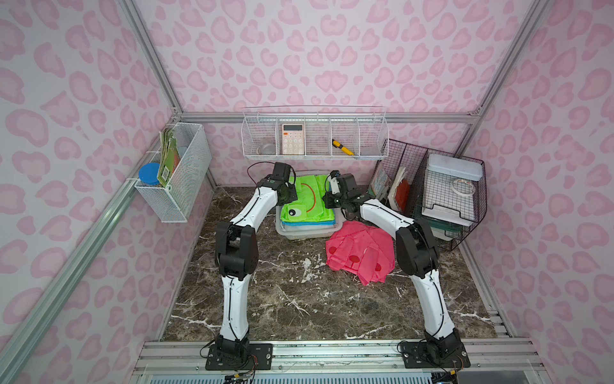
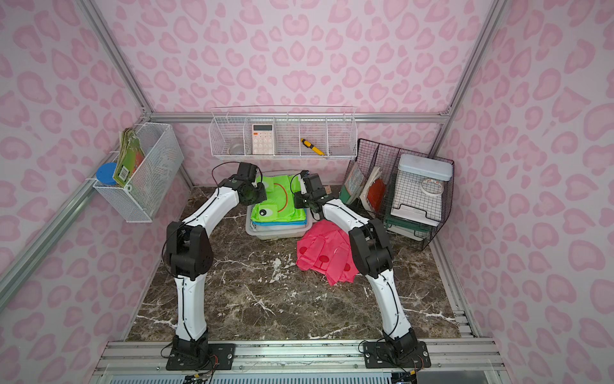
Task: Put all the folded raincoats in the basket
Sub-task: Place the raincoat in the basket.
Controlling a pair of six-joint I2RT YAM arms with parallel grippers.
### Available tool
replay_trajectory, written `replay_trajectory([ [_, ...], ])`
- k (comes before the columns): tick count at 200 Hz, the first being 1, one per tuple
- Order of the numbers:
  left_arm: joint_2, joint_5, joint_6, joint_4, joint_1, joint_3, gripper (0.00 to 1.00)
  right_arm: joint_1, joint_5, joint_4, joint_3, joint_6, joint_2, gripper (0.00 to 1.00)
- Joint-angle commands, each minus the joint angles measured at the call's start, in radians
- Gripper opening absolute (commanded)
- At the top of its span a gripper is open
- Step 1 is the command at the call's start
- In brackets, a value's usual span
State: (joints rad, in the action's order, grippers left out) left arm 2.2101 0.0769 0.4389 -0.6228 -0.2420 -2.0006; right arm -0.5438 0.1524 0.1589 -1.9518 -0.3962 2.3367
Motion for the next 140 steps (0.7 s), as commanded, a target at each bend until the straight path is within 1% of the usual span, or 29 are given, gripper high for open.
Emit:
replay_trajectory([
  [1, 0.020, 0.034, -0.011, -0.042, -0.002, -0.023, 0.21, -0.005, -0.014, 0.033, -0.011, 0.005, 0.004, 0.23],
  [16, 0.031, 0.039, -0.009, -0.064, 0.000, -0.043, 0.27, -0.009, -0.020, 0.040, -0.015, 0.009, -0.002, 0.32],
  [27, 0.031, 0.023, -0.022, -0.065, -0.001, -0.050, 0.33, -0.013, -0.033, 0.046, -0.015, 0.018, -0.014, 0.40],
  [54, -0.006, -0.005, -0.037, -0.078, -0.001, -0.052, 0.45, -0.026, -0.084, 0.074, -0.018, 0.027, -0.043, 0.54],
  [74, -0.051, 0.018, -0.039, -0.103, -0.001, -0.049, 0.52, -0.038, -0.116, 0.103, -0.014, 0.039, -0.101, 0.63],
  [84, -0.075, 0.043, -0.037, -0.117, -0.001, -0.045, 0.59, -0.045, -0.144, 0.123, -0.011, 0.043, -0.123, 0.67],
  [96, -0.111, 0.059, -0.041, -0.127, 0.000, -0.032, 0.72, -0.050, -0.187, 0.137, 0.008, 0.041, -0.155, 0.73],
  [109, -0.157, 0.064, -0.037, -0.129, 0.000, -0.001, 0.79, -0.050, -0.216, 0.147, 0.039, 0.031, -0.199, 0.75],
  [129, -0.256, 0.061, -0.016, -0.137, -0.001, 0.076, 0.83, -0.056, -0.228, 0.121, 0.148, 0.020, -0.301, 0.78],
  [140, -0.325, 0.060, 0.027, -0.140, -0.001, 0.145, 0.85, -0.063, -0.235, 0.088, 0.239, 0.016, -0.372, 0.79],
])
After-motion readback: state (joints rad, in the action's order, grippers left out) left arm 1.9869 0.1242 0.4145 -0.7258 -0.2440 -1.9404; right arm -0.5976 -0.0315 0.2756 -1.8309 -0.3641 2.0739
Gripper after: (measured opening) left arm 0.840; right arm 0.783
